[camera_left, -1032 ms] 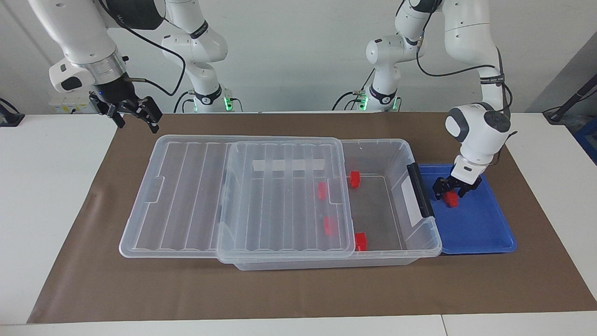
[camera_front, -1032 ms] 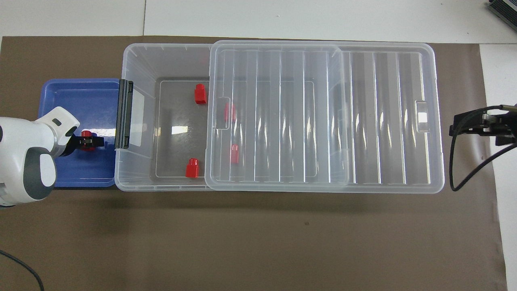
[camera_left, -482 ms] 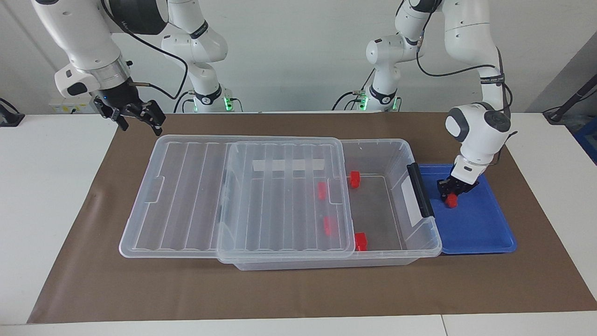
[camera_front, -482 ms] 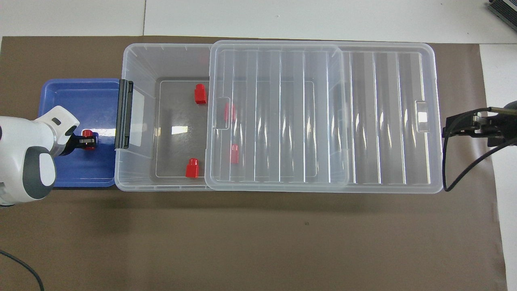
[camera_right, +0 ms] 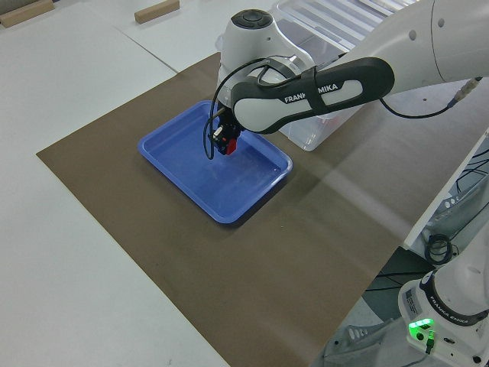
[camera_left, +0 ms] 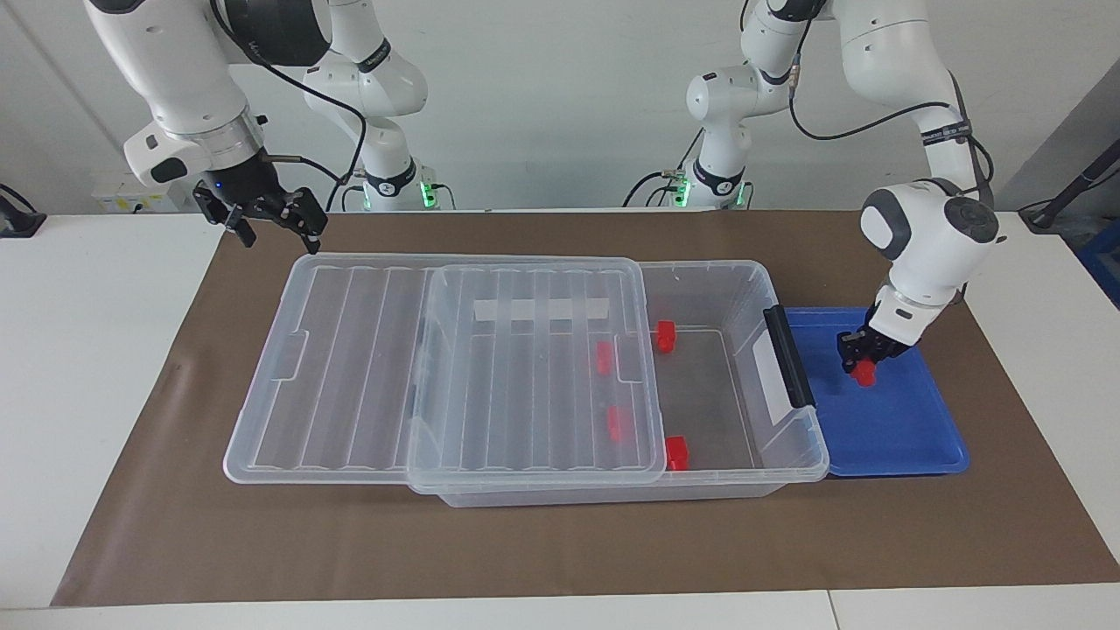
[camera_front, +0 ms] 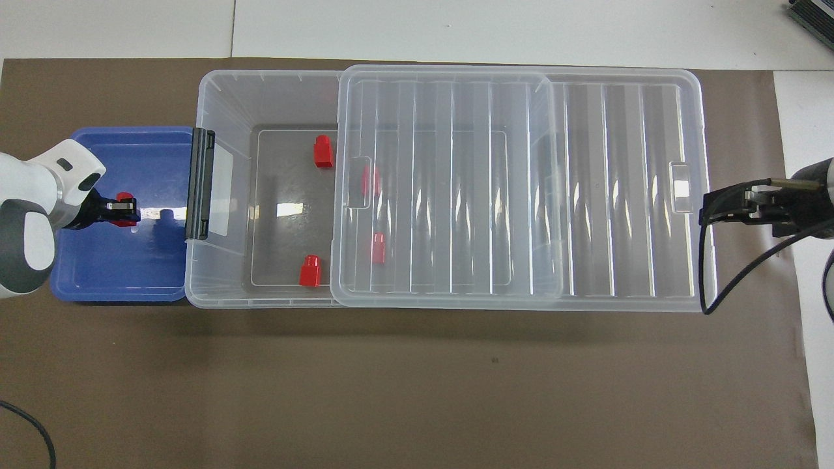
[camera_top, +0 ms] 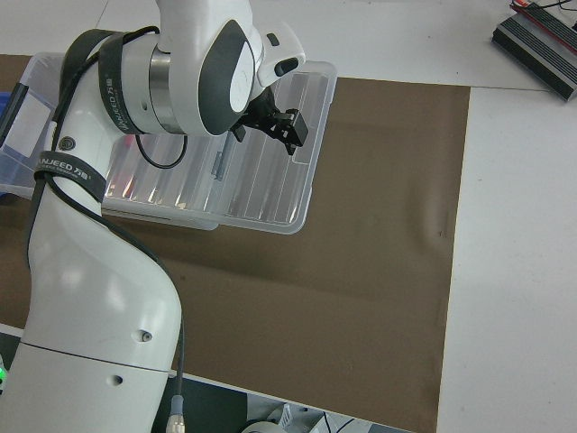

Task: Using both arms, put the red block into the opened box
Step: 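Grasp the red block in the blue tray with the left gripper, then carry the red block with the left gripper over the open box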

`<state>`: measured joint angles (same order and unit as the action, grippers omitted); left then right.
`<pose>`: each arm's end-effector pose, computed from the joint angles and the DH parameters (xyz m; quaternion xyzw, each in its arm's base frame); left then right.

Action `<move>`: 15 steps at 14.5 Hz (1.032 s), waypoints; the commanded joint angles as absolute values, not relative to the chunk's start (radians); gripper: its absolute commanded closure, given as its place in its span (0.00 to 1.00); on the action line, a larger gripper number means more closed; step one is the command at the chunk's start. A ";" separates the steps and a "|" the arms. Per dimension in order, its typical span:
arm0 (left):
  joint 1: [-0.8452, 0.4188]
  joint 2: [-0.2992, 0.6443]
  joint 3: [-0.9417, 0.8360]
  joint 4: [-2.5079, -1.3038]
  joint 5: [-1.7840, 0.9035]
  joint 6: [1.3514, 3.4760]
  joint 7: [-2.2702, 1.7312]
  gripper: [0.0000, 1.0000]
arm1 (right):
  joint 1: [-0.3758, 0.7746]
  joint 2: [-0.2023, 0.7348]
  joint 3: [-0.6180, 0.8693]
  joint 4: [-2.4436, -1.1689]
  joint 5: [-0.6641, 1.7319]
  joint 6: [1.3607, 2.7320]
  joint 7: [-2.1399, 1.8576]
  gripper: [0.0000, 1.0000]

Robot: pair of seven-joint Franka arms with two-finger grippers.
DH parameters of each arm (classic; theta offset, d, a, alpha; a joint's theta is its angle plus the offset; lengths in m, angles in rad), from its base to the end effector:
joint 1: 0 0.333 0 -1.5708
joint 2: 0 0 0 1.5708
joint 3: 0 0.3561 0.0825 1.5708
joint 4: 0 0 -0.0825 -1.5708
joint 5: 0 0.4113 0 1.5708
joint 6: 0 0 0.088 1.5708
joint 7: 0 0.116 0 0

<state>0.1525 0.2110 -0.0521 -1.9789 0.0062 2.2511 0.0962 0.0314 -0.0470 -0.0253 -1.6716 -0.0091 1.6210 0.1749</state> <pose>0.6297 0.0649 0.3822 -0.9995 -0.0010 -0.0309 0.0001 0.5684 0.0021 0.6365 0.9965 -0.0840 -0.0014 0.0041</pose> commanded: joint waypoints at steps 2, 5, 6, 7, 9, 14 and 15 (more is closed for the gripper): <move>0.118 0.192 -0.064 -1.802 0.018 1.986 0.002 0.98 | 0.015 -0.051 -0.023 -1.648 -0.032 1.599 0.133 0.00; 0.040 0.195 -0.064 -1.608 0.012 1.740 -0.148 0.98 | 0.017 -0.044 -0.025 -1.634 -0.034 1.583 0.109 0.00; 0.016 0.196 -0.066 -1.558 0.006 1.680 -0.206 0.98 | 0.015 -0.044 -0.025 -1.635 -0.032 1.583 0.109 0.00; -0.012 0.195 -0.066 -1.524 0.003 1.636 -0.259 0.98 | 0.017 -0.046 -0.025 -1.637 -0.031 1.586 0.109 0.00; -0.053 0.192 -0.067 -1.503 -0.027 1.612 -0.369 0.98 | 0.017 -0.045 -0.025 -1.638 -0.031 1.592 0.109 0.00; -0.240 0.135 -0.066 -1.685 -0.028 1.880 -0.610 0.98 | 0.015 -0.044 -0.025 -1.638 -0.029 1.595 0.109 0.00; -0.267 0.127 -0.066 -1.739 -0.020 1.941 -0.659 0.98 | 0.015 -0.044 -0.025 -1.638 -0.029 1.595 0.109 0.00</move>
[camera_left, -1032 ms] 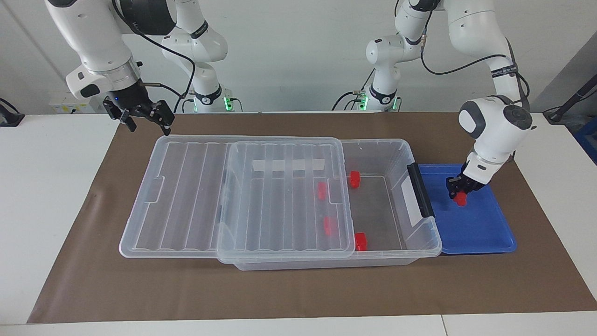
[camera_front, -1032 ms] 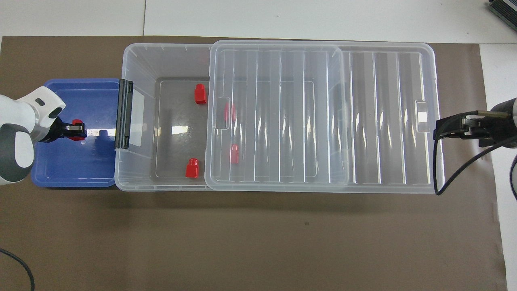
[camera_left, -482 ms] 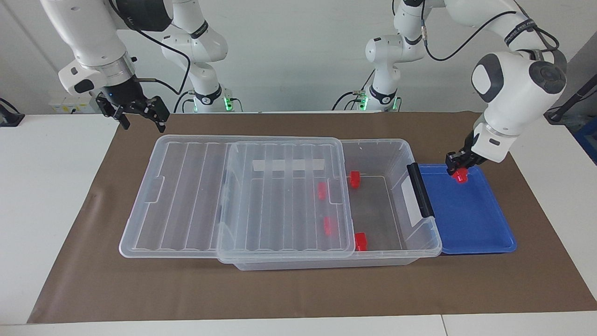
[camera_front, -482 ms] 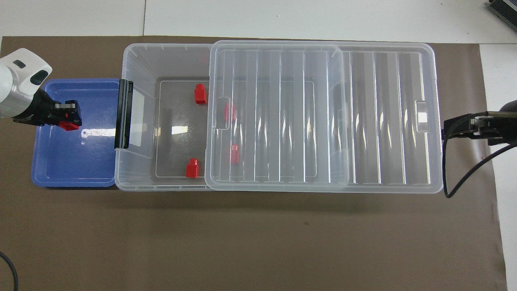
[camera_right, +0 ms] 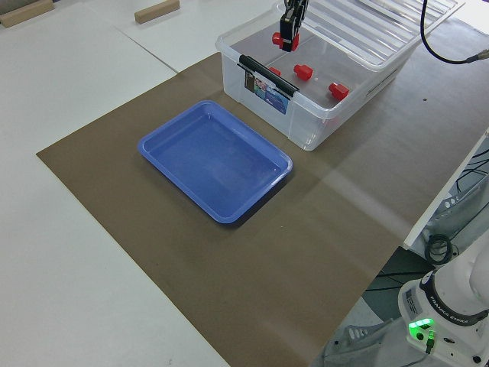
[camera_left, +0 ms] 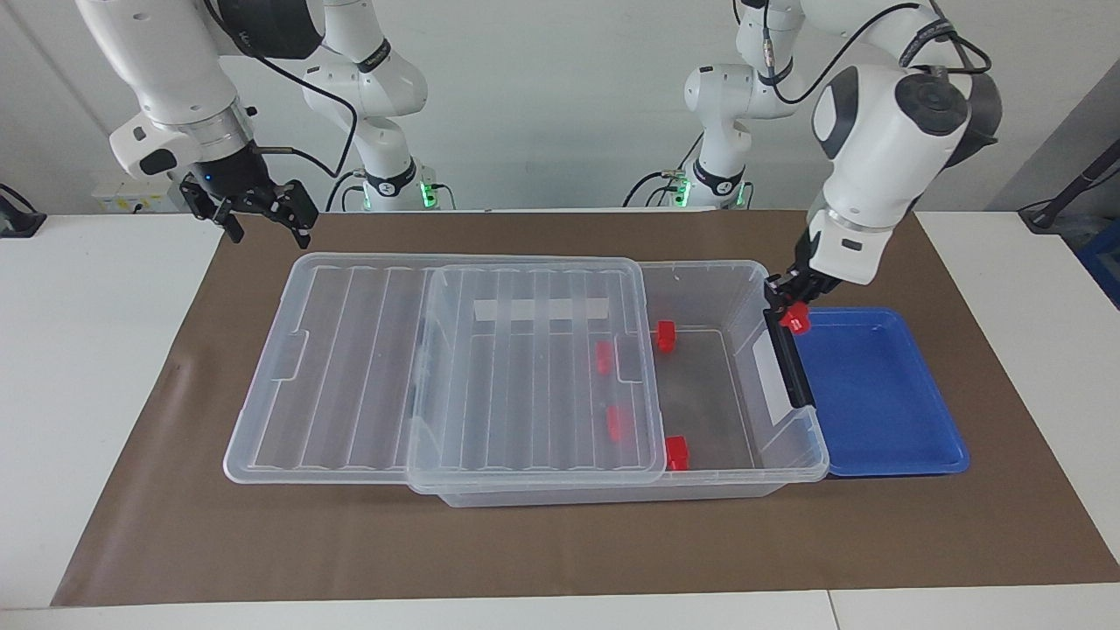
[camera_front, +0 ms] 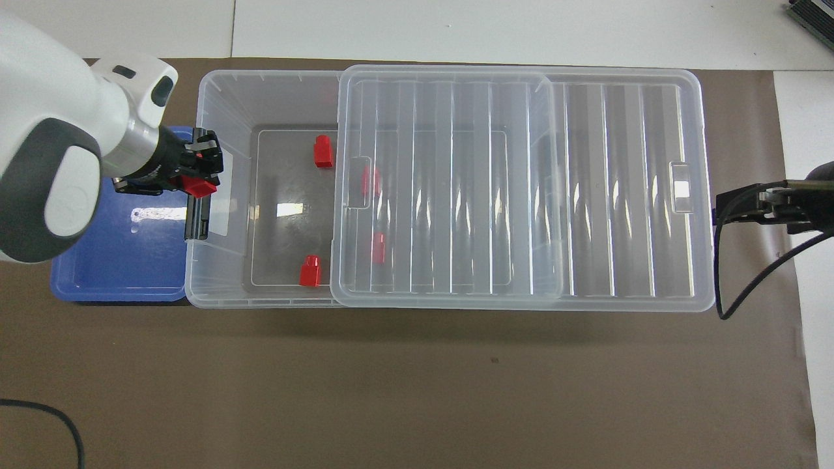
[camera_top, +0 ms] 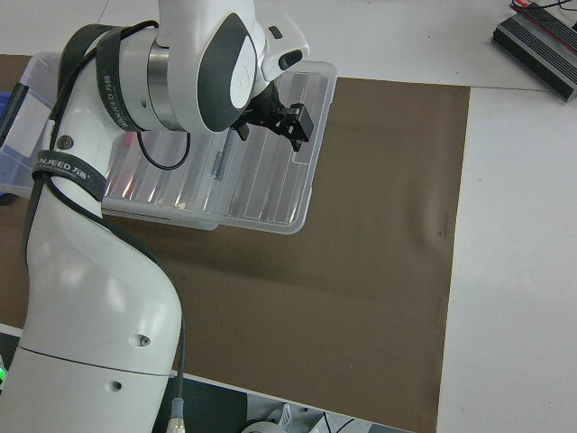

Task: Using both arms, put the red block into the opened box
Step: 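Carry the red block with the left gripper over the open box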

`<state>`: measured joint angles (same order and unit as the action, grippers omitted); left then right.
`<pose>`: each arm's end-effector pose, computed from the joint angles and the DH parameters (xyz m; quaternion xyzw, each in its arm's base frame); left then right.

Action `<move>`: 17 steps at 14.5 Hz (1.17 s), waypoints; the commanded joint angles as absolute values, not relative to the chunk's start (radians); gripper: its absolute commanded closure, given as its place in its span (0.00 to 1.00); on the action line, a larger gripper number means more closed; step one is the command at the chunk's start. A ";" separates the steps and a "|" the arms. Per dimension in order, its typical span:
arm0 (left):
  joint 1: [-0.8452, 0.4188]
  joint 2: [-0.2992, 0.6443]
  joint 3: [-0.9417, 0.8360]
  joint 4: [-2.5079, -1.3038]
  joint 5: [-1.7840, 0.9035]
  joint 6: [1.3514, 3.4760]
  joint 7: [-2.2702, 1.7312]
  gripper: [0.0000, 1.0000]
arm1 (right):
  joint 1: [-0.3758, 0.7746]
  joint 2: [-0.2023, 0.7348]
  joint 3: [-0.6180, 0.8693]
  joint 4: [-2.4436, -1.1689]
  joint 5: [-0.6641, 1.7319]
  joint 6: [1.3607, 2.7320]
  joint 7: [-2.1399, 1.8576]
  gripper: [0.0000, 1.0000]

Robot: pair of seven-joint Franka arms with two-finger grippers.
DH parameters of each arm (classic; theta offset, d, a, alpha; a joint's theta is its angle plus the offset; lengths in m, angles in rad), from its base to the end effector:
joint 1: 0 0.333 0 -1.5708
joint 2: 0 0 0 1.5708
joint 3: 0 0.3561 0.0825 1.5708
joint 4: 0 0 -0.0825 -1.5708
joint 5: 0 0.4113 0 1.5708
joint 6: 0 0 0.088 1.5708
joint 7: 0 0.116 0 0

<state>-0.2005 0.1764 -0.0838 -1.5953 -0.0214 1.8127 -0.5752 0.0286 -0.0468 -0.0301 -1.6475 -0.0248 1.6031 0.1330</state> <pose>0.6300 -0.1818 0.5560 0.9886 0.1480 0.0115 0.0248 0.5676 -0.0041 0.6470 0.9977 -0.0668 0.0020 0.0116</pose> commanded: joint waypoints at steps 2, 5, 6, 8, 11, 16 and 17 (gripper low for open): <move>-0.276 0.127 -0.067 -1.791 -0.017 2.012 -0.666 0.98 | 0.015 -0.044 -0.025 -1.638 -0.029 1.597 0.109 0.00; -0.293 0.143 -0.067 -1.859 0.011 2.113 -0.664 0.98 | 0.015 -0.044 -0.025 -1.640 -0.029 1.597 0.110 0.00; -0.313 0.146 -0.066 -1.893 0.029 2.153 -0.666 0.98 | 0.015 -0.044 -0.025 -1.640 -0.029 1.597 0.109 0.00; -0.333 0.175 -0.067 -1.934 0.067 2.215 -0.667 0.98 | 0.015 -0.045 -0.025 -1.640 -0.028 1.597 0.109 0.00; -0.333 0.222 -0.066 -1.956 0.069 2.276 -0.673 0.98 | 0.015 -0.044 -0.025 -1.641 -0.028 1.597 0.110 0.00; -0.334 0.310 -0.066 -1.994 0.090 2.411 -0.678 0.97 | 0.014 -0.046 -0.025 -1.641 -0.026 1.598 0.109 0.00; -0.333 0.319 -0.064 -1.994 0.092 2.422 -0.678 0.97 | 0.014 -0.046 -0.026 -1.641 -0.026 1.598 0.109 0.00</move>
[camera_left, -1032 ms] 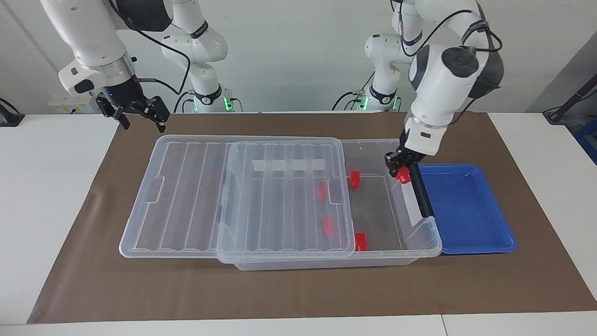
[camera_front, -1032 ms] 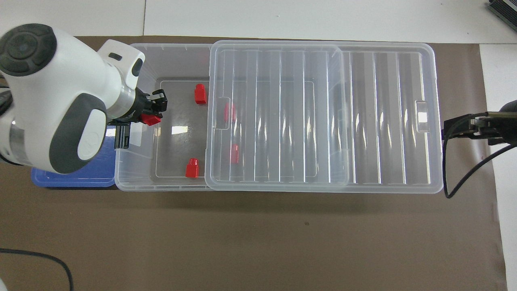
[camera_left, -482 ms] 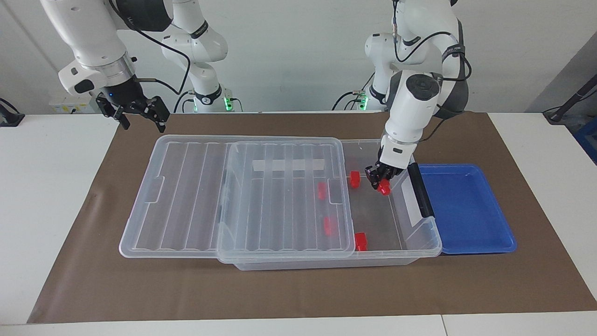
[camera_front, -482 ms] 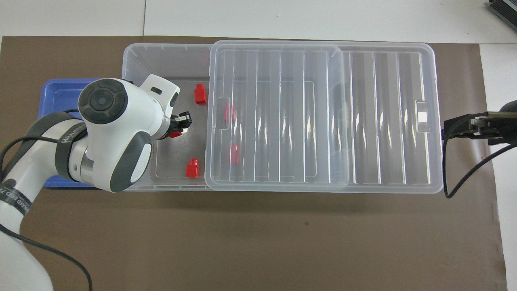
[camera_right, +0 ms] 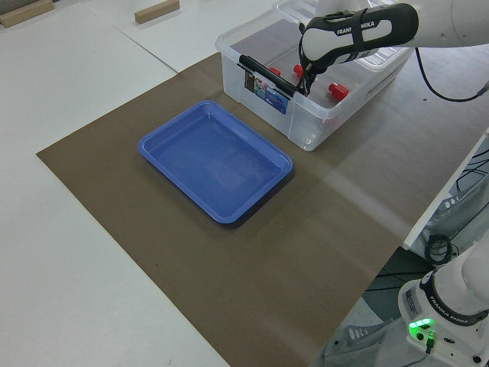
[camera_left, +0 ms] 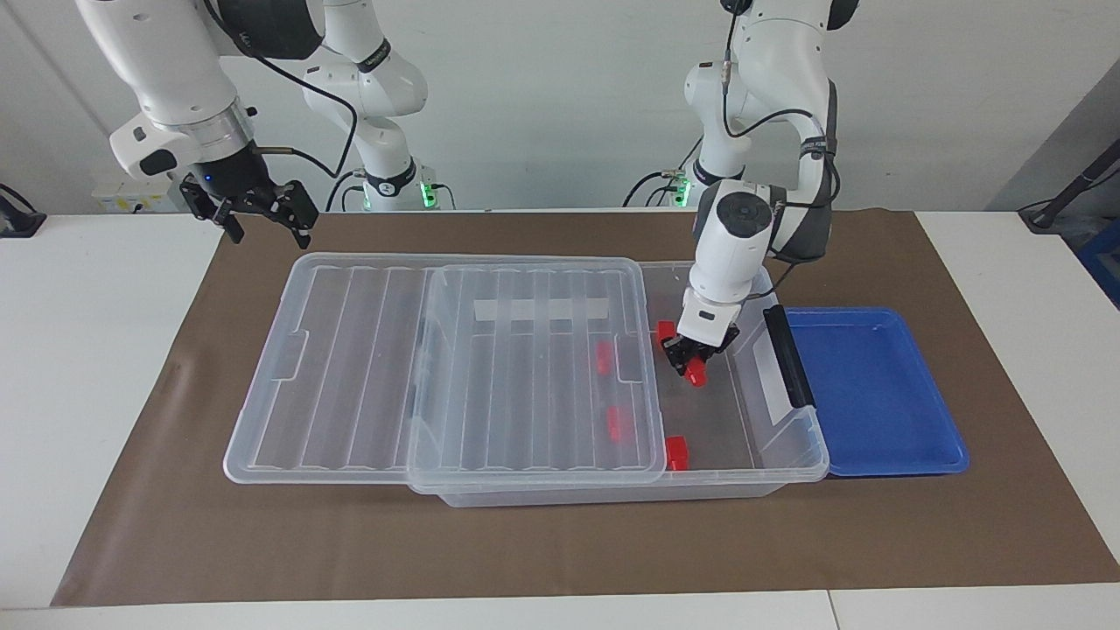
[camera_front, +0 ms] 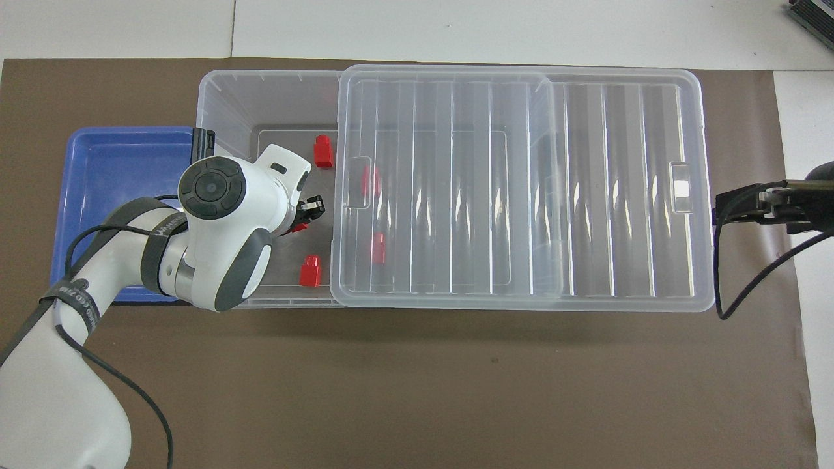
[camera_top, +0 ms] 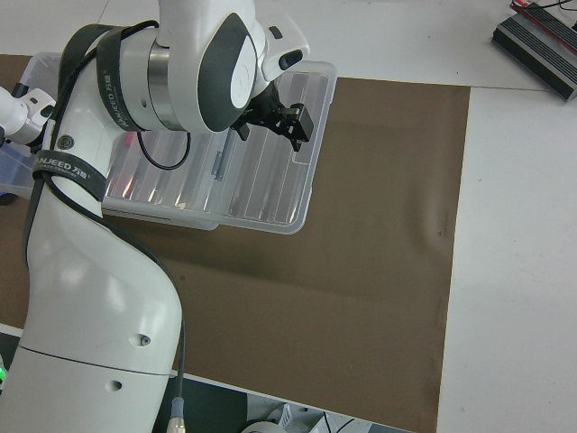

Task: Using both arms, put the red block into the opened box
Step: 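Carry the red block with the left gripper over the open box, then lower the red block into the box and open the left gripper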

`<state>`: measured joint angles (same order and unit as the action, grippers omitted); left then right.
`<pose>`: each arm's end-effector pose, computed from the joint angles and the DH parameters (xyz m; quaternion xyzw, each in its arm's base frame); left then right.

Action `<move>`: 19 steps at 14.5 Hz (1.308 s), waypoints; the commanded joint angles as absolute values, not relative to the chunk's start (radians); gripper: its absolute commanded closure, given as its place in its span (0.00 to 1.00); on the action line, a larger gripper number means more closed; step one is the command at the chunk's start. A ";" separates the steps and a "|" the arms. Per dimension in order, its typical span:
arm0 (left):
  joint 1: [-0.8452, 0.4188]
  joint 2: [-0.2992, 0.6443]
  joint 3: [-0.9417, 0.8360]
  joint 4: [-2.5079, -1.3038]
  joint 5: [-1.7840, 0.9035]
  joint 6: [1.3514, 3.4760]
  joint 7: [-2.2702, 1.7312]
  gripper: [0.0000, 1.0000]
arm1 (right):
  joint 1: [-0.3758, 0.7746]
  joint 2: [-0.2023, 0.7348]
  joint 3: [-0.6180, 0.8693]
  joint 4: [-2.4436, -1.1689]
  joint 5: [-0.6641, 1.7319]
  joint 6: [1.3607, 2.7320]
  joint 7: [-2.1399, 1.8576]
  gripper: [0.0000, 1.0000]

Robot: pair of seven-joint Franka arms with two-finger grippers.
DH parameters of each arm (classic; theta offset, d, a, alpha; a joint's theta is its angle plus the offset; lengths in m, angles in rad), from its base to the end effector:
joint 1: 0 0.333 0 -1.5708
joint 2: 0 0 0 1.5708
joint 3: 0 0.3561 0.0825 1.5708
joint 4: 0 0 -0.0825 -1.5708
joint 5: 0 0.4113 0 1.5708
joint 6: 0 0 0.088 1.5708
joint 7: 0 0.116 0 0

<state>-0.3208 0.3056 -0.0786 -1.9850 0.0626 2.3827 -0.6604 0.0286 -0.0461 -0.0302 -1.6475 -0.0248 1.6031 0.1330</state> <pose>0.5981 -0.2488 0.3318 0.9927 0.1108 0.0458 0.0142 0.5678 -0.0041 0.6466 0.9977 -0.0668 0.0016 0.0116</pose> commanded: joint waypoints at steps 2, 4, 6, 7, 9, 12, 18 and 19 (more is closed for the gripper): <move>-0.334 0.339 -0.064 -1.994 0.092 2.448 -0.678 0.97 | 0.014 -0.046 -0.026 -1.643 -0.023 1.598 0.109 0.00; -0.334 0.347 -0.063 -1.994 0.101 2.462 -0.678 0.97 | 0.014 -0.046 -0.026 -1.643 -0.021 1.598 0.109 0.00; -0.333 0.356 -0.063 -1.994 0.115 2.464 -0.678 0.86 | 0.014 -0.046 -0.028 -1.644 -0.021 1.598 0.107 0.00; -0.333 0.356 -0.061 -1.993 0.115 2.464 -0.677 0.50 | 0.014 -0.046 -0.028 -1.644 -0.020 1.598 0.107 0.00; -0.327 0.357 -0.061 -1.990 0.115 2.464 -0.678 0.00 | 0.014 -0.046 -0.028 -1.644 -0.020 1.598 0.109 0.00; -0.325 0.356 -0.063 -1.971 0.114 2.445 -0.745 0.00 | 0.014 -0.048 -0.029 -1.646 -0.020 1.605 0.109 0.00; -0.341 0.281 -0.064 -1.892 0.115 2.212 -0.808 0.00 | 0.014 -0.048 -0.029 -1.647 -0.020 1.605 0.109 0.00; -0.341 0.266 -0.063 -1.888 0.114 2.186 -0.807 0.00 | 0.014 -0.049 -0.029 -1.647 -0.020 1.606 0.109 0.00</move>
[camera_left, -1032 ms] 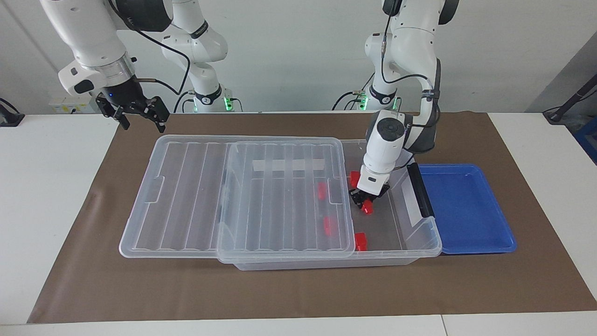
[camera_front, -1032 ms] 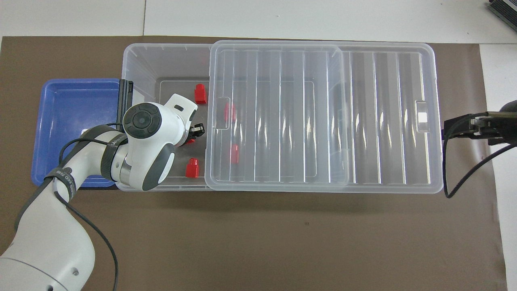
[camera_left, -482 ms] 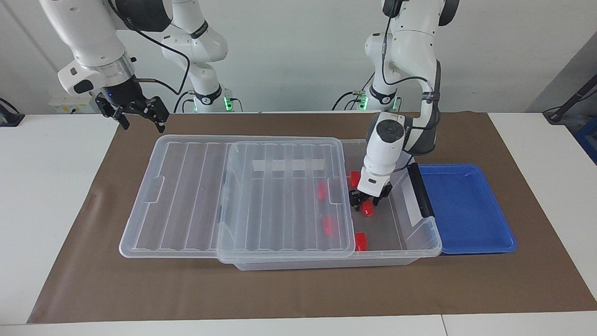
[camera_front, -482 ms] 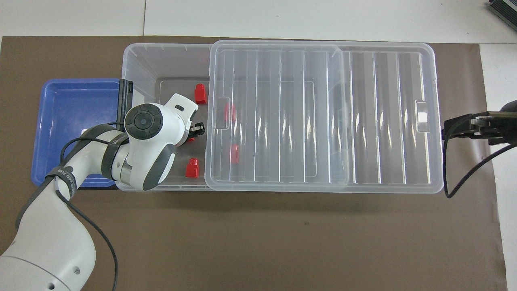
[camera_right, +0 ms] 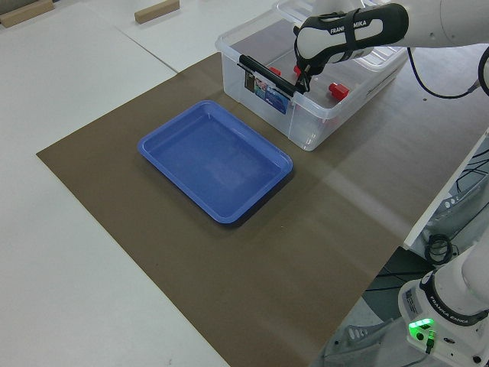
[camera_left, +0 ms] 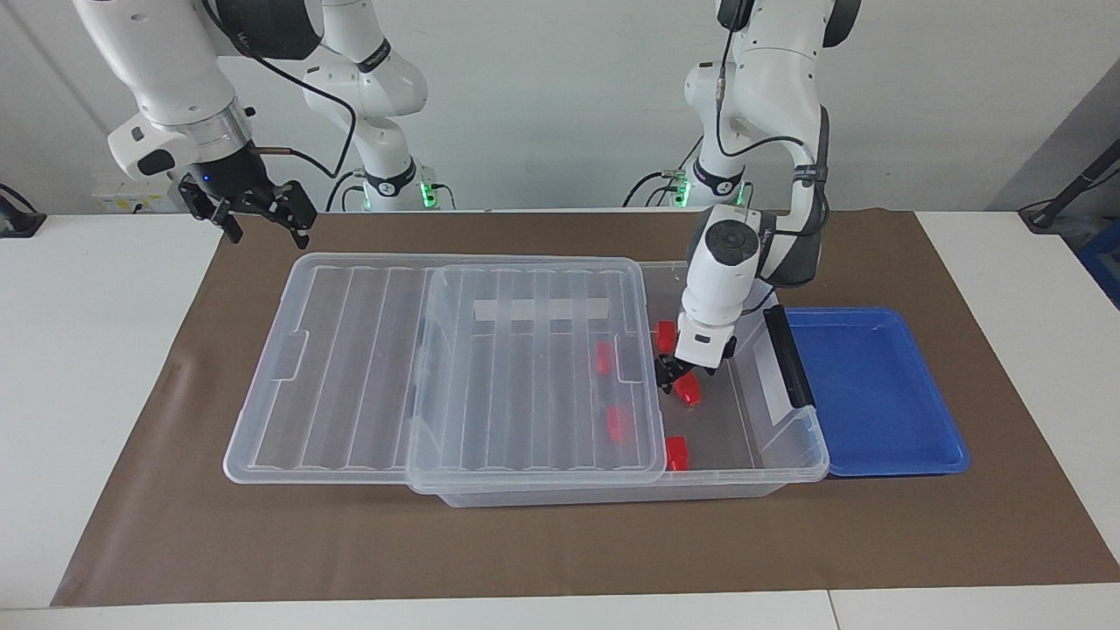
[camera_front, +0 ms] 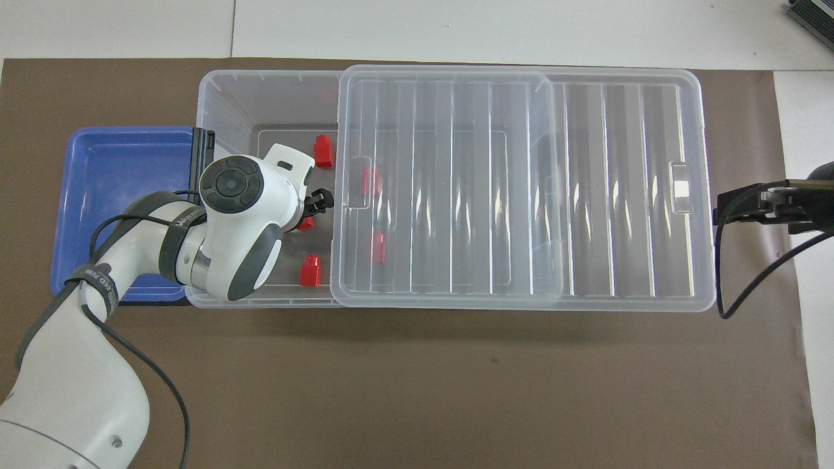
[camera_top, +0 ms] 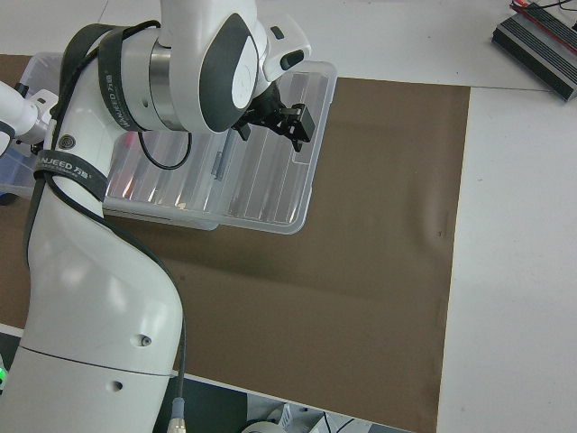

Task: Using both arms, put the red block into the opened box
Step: 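Lower the red block into the box and open the left gripper, then withdraw the left gripper while the right gripper reaches the lid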

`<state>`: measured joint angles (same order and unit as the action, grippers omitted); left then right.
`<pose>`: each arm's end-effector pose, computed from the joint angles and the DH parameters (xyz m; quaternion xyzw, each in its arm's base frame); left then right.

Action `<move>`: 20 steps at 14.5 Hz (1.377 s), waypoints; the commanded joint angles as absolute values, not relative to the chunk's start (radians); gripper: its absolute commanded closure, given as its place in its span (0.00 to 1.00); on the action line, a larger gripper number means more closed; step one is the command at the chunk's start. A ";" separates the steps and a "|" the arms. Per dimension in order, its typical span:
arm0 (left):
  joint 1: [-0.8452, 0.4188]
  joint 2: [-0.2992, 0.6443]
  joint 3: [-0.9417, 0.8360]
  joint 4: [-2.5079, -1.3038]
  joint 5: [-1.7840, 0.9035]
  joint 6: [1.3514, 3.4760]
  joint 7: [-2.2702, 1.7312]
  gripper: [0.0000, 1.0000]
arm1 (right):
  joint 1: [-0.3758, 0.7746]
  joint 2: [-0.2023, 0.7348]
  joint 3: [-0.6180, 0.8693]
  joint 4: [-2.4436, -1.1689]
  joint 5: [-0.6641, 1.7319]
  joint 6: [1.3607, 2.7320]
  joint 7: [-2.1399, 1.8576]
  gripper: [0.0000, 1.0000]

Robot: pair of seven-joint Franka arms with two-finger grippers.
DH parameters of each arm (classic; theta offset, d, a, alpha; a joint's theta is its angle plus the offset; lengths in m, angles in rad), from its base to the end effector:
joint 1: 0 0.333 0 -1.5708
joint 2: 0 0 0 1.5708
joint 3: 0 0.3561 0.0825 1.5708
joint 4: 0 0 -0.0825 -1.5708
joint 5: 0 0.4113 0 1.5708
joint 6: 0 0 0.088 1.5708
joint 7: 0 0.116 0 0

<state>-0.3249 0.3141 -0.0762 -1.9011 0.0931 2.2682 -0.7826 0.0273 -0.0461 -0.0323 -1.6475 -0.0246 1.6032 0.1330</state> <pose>0.6108 -0.2525 0.3545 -0.9859 -0.1631 -0.0364 0.0054 0.5678 -0.0061 0.6466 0.9976 -0.0685 0.0016 0.0115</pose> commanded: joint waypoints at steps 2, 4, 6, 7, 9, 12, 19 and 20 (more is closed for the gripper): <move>-0.342 0.232 -0.063 -1.888 0.115 2.142 -0.808 0.00 | 0.012 -0.049 -0.029 -1.649 -0.018 1.606 0.106 0.16; -0.342 0.198 -0.063 -1.873 0.115 2.077 -0.807 0.00 | 0.012 -0.049 -0.032 -1.652 -0.015 1.606 0.104 0.81; -0.339 0.158 -0.063 -1.836 0.115 1.984 -0.798 0.00 | 0.000 -0.049 -0.032 -1.655 -0.015 1.608 0.098 1.00; -0.334 0.141 -0.064 -1.800 0.115 1.923 -0.795 0.00 | -0.005 -0.049 -0.032 -1.657 -0.015 1.620 0.092 1.00; -0.334 0.133 -0.064 -1.688 0.115 1.779 -0.776 0.00 | -0.044 -0.045 -0.034 -1.672 -0.014 1.678 0.017 1.00; -0.325 0.095 -0.055 -1.618 0.103 1.655 -0.685 0.00 | -0.077 -0.014 -0.034 -1.726 -0.015 1.807 -0.108 1.00; -0.068 0.015 -0.051 -1.669 0.091 1.618 -0.134 0.00 | -0.112 0.172 -0.032 -1.712 -0.017 2.067 -0.244 1.00; -0.042 0.015 -0.051 -1.670 0.091 1.618 -0.068 0.00 | -0.112 0.190 -0.032 -1.707 -0.017 2.097 -0.247 1.00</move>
<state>-0.1009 0.0364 -0.0417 -1.6388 0.0934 1.6205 -0.1986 -0.1023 0.1504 -0.0378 -1.7203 -0.0237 2.0456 -0.2095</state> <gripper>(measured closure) 0.000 0.991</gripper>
